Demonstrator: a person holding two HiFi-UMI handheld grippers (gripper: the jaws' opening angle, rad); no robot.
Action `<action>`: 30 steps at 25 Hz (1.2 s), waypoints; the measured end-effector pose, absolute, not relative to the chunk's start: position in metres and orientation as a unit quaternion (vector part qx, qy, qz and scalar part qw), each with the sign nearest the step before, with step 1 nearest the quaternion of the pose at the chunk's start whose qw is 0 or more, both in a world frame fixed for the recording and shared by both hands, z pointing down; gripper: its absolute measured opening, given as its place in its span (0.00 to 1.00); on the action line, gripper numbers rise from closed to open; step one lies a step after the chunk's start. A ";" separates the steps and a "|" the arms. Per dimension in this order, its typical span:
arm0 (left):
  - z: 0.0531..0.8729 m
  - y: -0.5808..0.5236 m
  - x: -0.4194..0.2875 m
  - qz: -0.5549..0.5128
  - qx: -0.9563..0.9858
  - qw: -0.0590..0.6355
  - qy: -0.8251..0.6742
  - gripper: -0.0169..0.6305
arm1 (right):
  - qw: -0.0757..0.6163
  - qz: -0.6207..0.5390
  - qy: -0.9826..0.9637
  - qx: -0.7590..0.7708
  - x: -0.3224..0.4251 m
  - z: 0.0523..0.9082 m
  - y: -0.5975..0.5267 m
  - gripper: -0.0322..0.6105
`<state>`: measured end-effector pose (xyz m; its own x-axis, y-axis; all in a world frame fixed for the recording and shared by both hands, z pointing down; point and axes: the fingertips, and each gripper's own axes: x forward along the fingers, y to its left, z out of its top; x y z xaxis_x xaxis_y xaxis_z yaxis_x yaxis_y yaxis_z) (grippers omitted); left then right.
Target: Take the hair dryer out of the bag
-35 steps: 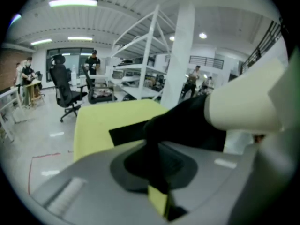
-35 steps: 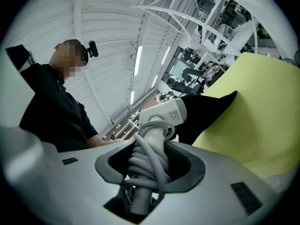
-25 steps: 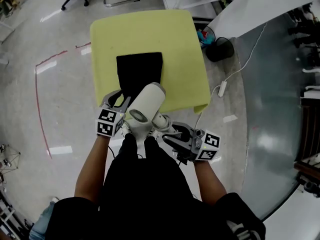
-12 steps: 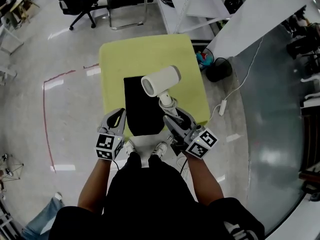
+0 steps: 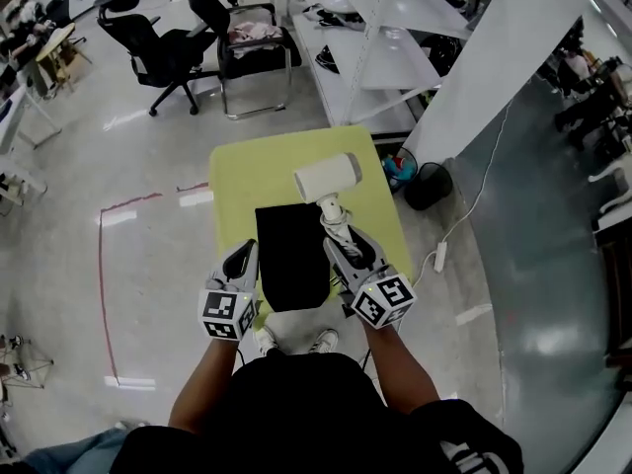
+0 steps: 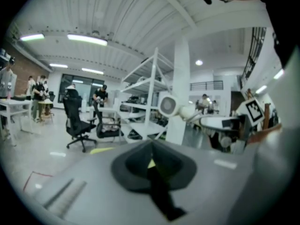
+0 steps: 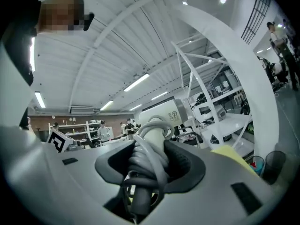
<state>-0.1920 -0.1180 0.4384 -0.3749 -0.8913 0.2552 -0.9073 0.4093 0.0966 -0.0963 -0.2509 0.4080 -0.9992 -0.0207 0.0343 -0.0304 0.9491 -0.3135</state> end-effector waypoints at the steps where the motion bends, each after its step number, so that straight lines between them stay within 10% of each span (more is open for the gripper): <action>1: 0.435 -0.118 -0.191 0.027 0.543 0.131 -0.829 0.04 | 0.012 0.158 -0.987 0.016 -0.097 0.405 -0.251 0.33; 30: 0.403 -0.118 -0.189 0.013 0.542 0.082 -0.836 0.04 | -0.028 0.121 -0.992 0.017 -0.106 0.369 -0.250 0.33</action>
